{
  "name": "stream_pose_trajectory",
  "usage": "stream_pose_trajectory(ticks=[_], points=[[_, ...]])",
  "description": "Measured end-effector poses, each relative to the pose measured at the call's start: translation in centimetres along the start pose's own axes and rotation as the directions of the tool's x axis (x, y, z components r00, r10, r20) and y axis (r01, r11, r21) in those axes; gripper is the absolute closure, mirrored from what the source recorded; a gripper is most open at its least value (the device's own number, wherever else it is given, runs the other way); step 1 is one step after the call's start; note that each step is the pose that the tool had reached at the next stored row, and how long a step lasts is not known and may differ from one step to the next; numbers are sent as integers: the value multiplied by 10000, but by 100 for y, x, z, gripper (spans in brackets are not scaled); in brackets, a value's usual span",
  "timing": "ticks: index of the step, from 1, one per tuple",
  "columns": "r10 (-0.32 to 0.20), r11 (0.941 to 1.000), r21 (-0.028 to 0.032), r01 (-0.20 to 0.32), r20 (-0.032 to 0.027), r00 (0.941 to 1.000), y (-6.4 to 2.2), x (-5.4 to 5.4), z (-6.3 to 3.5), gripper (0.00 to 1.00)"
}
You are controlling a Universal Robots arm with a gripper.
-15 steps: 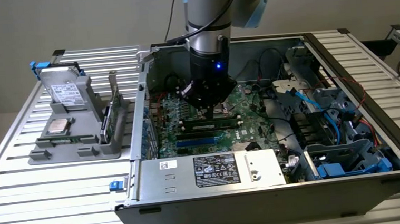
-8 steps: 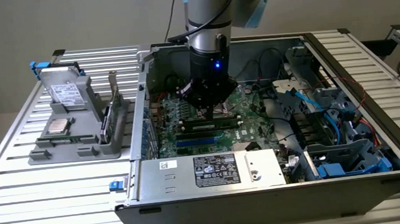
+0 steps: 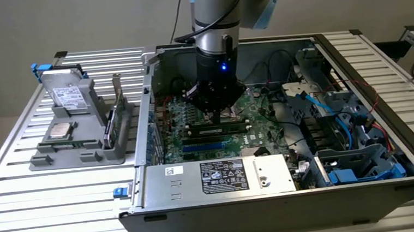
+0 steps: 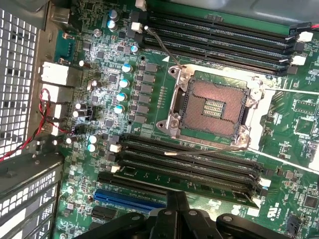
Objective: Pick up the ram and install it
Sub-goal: 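Press down the ram until it locks into place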
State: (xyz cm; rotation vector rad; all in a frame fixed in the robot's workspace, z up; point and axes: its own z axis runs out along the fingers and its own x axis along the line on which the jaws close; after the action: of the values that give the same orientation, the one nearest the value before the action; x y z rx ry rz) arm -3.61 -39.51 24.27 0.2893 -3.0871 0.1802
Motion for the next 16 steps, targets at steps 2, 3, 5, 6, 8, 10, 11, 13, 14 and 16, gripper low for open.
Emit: stream_pose_trajectory(ticks=[2, 3, 5, 6, 8, 10, 11, 13, 14, 16], points=[[148, 9999, -3, -148, 6, 9999, 0, 0, 0, 89], [219, 9998, -2, -219, 14, 9998, -1, -1, -1, 89], [379, 9993, -5, -379, 29, 9993, 0, 0, -1, 89], [463, 9989, -7, -463, 35, 9989, 0, 0, -1, 89], [634, 9980, -8, -633, 47, 9980, 0, 0, -1, 89], [844, 9964, -13, -844, 47, 9964, 0, 0, -1, 89], [957, 9954, -17, -957, 41, 9954, 0, 1, -1, 89], [1164, 9932, -23, -1164, 37, 9932, 0, 1, -2, 89], [1257, 9921, -32, -1257, 37, 9921, -1, 0, -2, 89], [1407, 9900, -103, -1406, 49, 9900, -1, 1, -2, 89]])
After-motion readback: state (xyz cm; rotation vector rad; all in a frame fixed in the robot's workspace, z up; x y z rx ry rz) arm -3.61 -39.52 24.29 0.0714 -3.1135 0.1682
